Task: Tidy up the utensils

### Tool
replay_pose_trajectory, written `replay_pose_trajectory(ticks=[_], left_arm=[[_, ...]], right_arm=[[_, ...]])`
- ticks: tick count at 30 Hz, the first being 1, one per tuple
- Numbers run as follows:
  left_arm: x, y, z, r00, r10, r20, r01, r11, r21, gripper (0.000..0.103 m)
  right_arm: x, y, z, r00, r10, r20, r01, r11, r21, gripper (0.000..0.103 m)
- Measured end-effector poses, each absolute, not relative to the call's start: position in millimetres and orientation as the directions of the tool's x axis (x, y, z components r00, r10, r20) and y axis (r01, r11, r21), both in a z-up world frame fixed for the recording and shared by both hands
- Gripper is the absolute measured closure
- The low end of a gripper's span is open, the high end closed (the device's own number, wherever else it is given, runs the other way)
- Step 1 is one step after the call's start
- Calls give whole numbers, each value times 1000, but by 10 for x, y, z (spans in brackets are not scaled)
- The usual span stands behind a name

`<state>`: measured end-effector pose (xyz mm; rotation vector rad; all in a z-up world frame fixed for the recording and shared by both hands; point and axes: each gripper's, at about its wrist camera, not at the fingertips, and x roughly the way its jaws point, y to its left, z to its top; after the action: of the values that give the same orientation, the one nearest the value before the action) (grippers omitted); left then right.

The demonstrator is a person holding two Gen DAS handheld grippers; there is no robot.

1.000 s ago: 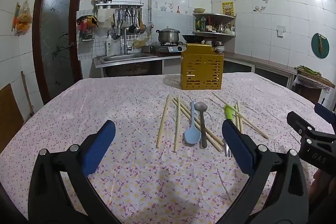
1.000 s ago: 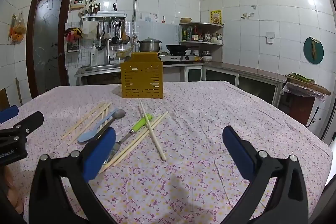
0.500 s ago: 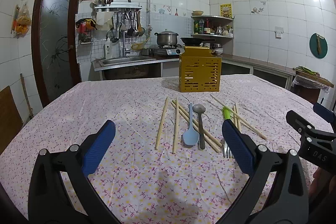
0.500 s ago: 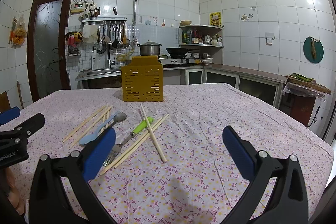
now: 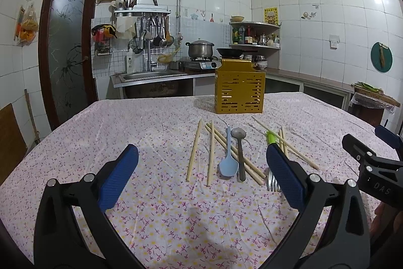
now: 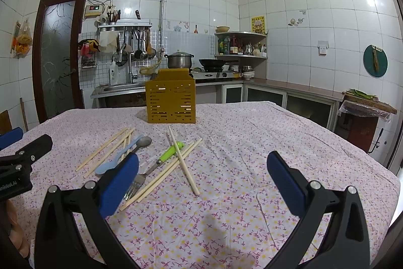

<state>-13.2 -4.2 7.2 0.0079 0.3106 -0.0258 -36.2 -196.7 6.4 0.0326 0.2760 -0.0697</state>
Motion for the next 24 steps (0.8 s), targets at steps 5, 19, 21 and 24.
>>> replay_pose_trajectory(ticks=[5,19,21,24], left_arm=[[-135,-21,63,953,-26,-300,28,1000,1,5],[-132,-26,63,954,-27,-298,29,1000,1,5],[-128,-29,66,955,-27,-297,28,1000,1,5],[-134,-27,67,955,-29,-294,30,1000,1,5]], right_arm=[[-361,-1964,64,961,-64,-270,74,997,26,4],[-373,-1960,49,962,-64,-264,74,997,28,4],[-374,-1959,51,963,-64,-264,74,997,29,4],[-374,-1960,54,962,-64,-264,74,997,29,4]])
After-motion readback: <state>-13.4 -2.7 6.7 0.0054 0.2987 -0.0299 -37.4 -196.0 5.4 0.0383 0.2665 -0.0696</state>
